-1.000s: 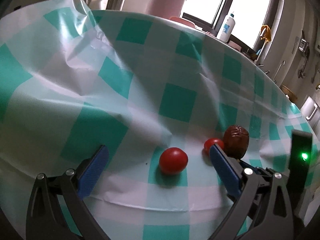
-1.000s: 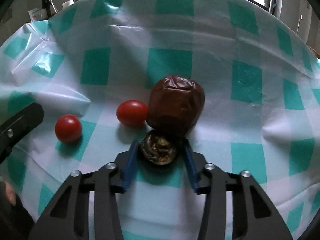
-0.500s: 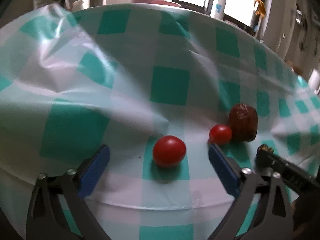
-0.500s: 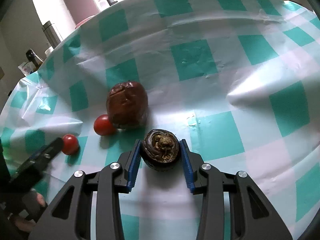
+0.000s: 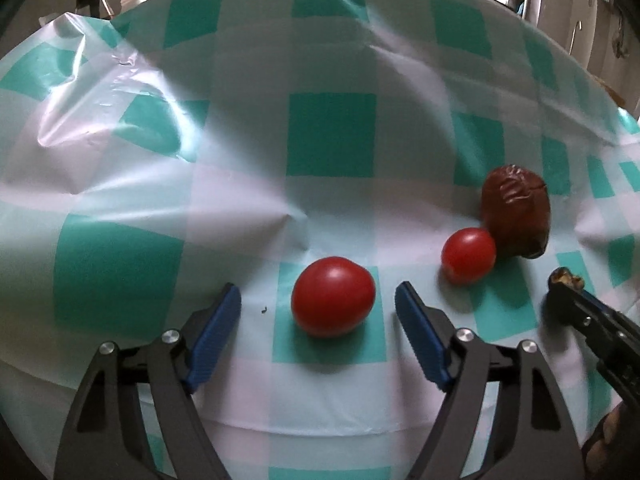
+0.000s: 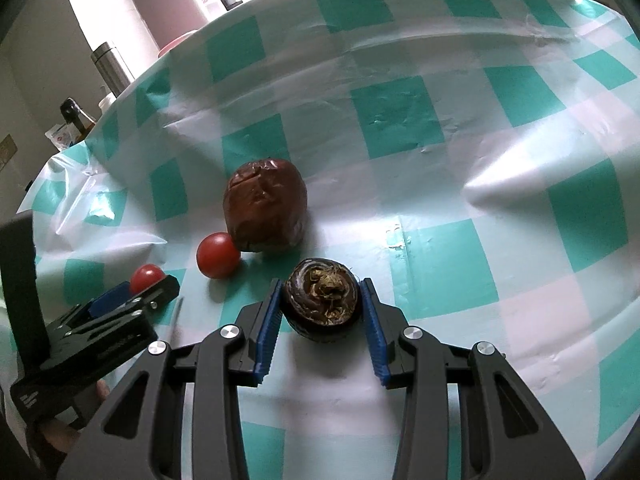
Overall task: Organize fruits
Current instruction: 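Grasp a red tomato with the left gripper while the right gripper holds the dark fruit, then carry the tomato in the left gripper and dark fruit in the right gripper to the white bin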
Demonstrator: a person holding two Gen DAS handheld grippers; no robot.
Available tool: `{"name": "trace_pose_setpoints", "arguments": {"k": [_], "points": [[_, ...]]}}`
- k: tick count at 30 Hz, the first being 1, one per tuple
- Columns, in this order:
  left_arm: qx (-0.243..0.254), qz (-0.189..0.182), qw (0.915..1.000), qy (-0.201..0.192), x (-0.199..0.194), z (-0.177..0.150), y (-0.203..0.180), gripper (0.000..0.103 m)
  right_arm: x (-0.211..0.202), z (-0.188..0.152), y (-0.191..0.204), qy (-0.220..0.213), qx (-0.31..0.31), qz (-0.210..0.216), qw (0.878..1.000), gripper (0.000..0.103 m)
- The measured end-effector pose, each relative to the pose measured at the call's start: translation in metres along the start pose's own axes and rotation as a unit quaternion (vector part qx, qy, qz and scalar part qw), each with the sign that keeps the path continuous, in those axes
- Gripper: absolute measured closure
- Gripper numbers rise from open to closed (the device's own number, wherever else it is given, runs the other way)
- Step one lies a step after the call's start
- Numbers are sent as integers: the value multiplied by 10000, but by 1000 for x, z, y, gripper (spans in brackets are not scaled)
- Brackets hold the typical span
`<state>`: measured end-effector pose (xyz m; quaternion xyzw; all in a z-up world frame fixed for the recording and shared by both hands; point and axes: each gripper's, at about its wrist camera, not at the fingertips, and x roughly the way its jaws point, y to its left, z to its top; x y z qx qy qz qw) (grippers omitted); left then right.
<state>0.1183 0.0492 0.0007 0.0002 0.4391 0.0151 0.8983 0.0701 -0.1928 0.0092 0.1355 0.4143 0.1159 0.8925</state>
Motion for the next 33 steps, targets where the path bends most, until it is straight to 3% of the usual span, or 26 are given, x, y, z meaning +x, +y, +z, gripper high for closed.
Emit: {"name": "trace_pose_setpoints", "arguments": {"k": [7,9,15,22,33], "points": [[9,-60,10000,-18,1,0,1,53,2,0,2,-4,-2,-7,10000,64],[33,-215,9997,-65,0,-1,1,65,2,0,1,-6,1,-8,10000,64],[-117,-352,9993,-92,0,-3,8,66,3,-1,3,-8,30,37,10000,64],[-177,-413,9989,-110,1,-9,12,66,5,-2,-9,-49,326,418,9986,64],[-692,-738,9944,-312,-12,-16,55,66,5,1,-14,-90,438,499,9978,64]]}}
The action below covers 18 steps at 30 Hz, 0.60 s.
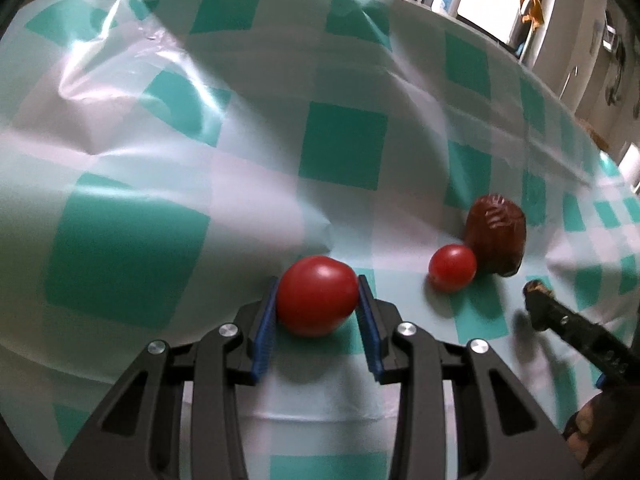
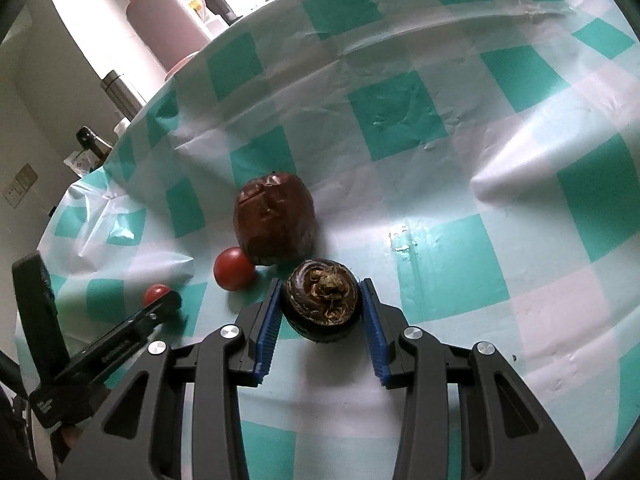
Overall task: Organize fruits
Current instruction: 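Carry the tomato in the left gripper and dark fruit in the right gripper to the white bin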
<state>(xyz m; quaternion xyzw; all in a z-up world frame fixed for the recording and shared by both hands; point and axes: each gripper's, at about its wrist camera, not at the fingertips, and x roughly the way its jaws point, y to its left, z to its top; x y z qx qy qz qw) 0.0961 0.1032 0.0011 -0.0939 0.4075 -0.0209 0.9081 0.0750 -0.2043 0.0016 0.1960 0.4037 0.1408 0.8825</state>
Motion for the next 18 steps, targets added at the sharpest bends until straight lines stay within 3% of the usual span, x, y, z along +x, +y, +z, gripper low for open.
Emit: {"name": "trace_pose_setpoints", "arguments": {"k": [3,7,12,18], "points": [[-245,44,9996,-105,-14,-4,7,66,-3,0,0,-11,-37,46,10000,64],[-225,42,9997,-101,-46,-34,-4,66,-16,-12,-2,73,153,101,9998,64],[-113,-27,9995,-277,-91,-79,-9,66,-60,-51,2,-110,263,404,9988,64],[-19,-236,9992,-330,-116,-113,-24,66,-112,-86,-5,-293,112,373,9988,64]]}}
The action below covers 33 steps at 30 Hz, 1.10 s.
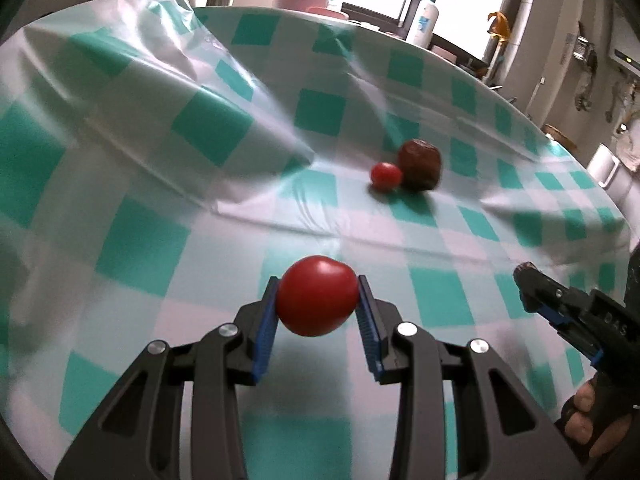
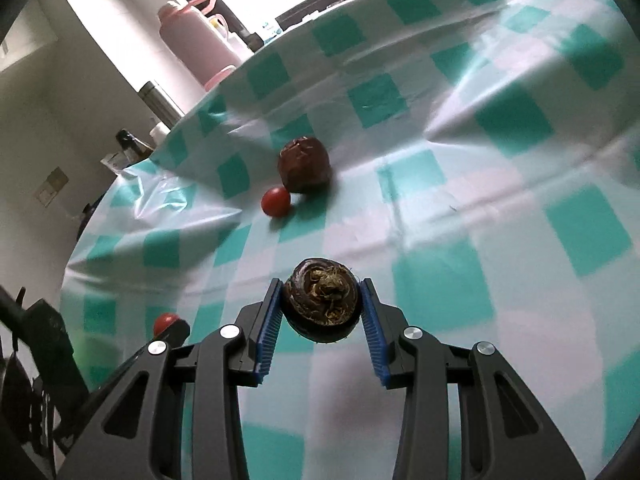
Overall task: Organize fruits
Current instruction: 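Carry the tomato in the left gripper and dark fruit in the right gripper to the white bin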
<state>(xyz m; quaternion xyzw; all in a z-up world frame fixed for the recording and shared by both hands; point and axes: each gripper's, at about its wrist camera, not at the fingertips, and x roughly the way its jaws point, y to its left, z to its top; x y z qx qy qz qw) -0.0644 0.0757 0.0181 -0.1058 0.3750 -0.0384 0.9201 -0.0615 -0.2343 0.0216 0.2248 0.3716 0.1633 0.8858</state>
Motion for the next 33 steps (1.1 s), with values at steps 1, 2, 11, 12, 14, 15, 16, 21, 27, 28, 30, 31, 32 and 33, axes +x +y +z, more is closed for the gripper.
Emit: {"name": "trace_pose_setpoints", "arguments": {"k": [1,2,11,12,14,15,16,21,27,28,30,31,32,33], "points": [[27,-26,10000,-3,-1,-1,-7,66,-8,-4,-2,-31,-27,-11,10000,64],[67,-63,10000,-3,-2,-4,-13,66,-20,-9,-5,-67,-55,-16,10000,64],[967,-473,9942,31,-33,-50,-83,66,-103,-50,-39,-383,-269,-193,9987,64],[1042,-505,9933,38,-34,-54,-89,66,-114,-57,-45,-418,-312,-270,9983,64],[1296,-606,9897,84,-38,-66,-110,66,-128,-67,-55,-475,-335,-365,9976,64],[1444,-663,9872,113,-39,-73,-122,66,-137,-73,-62,-508,-331,-416,9973,64],[1534,-702,9856,133,-40,-78,-128,66,-146,-79,-69,-541,-314,-461,9970,64],[2197,-1007,9702,167,-53,-108,-177,66,-196,-106,-105,-906,-217,-675,9934,64],[2942,-1461,9445,65,-76,-142,-230,66,-244,-134,-146,-1290,-12,-1064,9859,64],[3051,-1524,9400,60,-79,-147,-238,66,-251,-139,-153,-1340,31,-1141,9844,64],[3281,-1669,9298,59,-84,-159,-253,66,-264,-150,-168,-1448,177,-1294,9808,64],[3446,-1779,9217,57,-88,-167,-263,66,-269,-154,-176,-1485,257,-1343,9794,64],[3599,-1864,9142,54,-90,-175,-272,66,-273,-158,-183,-1502,343,-1395,9782,64],[3758,-1942,9061,58,-93,-182,-280,66,-277,-164,-193,-1482,466,-1498,9764,64]]}}
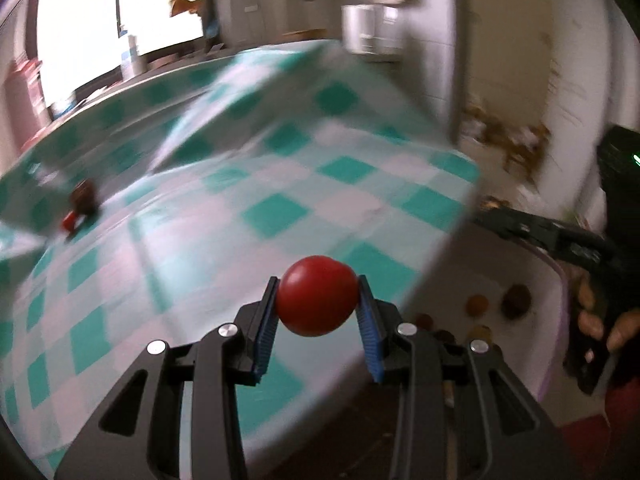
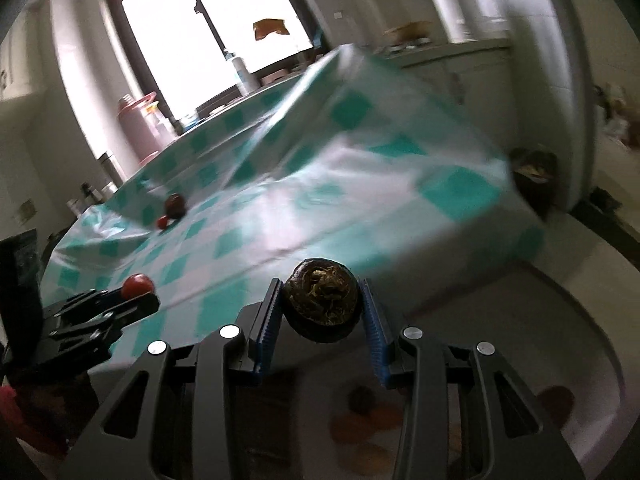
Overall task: Organize fruits
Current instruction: 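Carry the tomato in the left gripper and dark fruit in the right gripper to the white bin, then open both grippers to drop the tomato and dark fruit into the white bin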
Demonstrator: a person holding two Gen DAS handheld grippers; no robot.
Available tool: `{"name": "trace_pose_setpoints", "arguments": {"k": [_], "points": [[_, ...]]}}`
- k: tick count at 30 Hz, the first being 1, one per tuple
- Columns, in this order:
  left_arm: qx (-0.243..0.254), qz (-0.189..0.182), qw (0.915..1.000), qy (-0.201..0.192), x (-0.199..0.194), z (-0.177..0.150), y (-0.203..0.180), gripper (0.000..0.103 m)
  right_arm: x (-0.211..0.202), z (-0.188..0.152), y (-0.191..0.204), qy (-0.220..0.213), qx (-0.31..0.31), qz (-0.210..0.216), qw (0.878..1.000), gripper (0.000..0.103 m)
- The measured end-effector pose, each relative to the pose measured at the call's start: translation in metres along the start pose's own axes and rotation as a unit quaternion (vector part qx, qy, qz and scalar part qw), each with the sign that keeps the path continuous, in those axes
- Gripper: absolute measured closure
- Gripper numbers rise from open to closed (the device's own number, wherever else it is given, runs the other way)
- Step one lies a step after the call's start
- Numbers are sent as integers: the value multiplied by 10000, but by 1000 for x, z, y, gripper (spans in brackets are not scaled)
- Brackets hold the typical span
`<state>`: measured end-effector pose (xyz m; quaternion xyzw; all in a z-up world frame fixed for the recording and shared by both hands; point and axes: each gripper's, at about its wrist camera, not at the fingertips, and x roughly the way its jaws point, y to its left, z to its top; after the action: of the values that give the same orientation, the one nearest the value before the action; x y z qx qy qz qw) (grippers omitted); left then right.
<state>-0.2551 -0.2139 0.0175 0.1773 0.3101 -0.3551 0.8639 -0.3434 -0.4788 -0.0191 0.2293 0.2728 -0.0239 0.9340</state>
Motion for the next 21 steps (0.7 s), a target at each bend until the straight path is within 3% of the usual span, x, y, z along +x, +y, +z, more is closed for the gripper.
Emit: {"name": "trace_pose_setpoints", "arguments": {"k": [2,6,9,16,21], "points": [[434,-201,9988,37,6,1,-29,66,0,-7,-19,98,146,-272,9995,64],[1214,-620,9902,299,27,-4,-83,66,22,-24,-51,706,245,-1126,9908,64],[1621,-1032,9780,809,59,-16,-119,66,47,-39,-64,1314,173,-1608,9780,64],[1764,-1495,9503,2083,133,-52,-151,66,82,-67,-81,2073,166,-1852,9604,64],[1726,-1508,9391,2560,158,-74,-153,65,92,-73,-93,2214,367,-1872,9563,64]]}}
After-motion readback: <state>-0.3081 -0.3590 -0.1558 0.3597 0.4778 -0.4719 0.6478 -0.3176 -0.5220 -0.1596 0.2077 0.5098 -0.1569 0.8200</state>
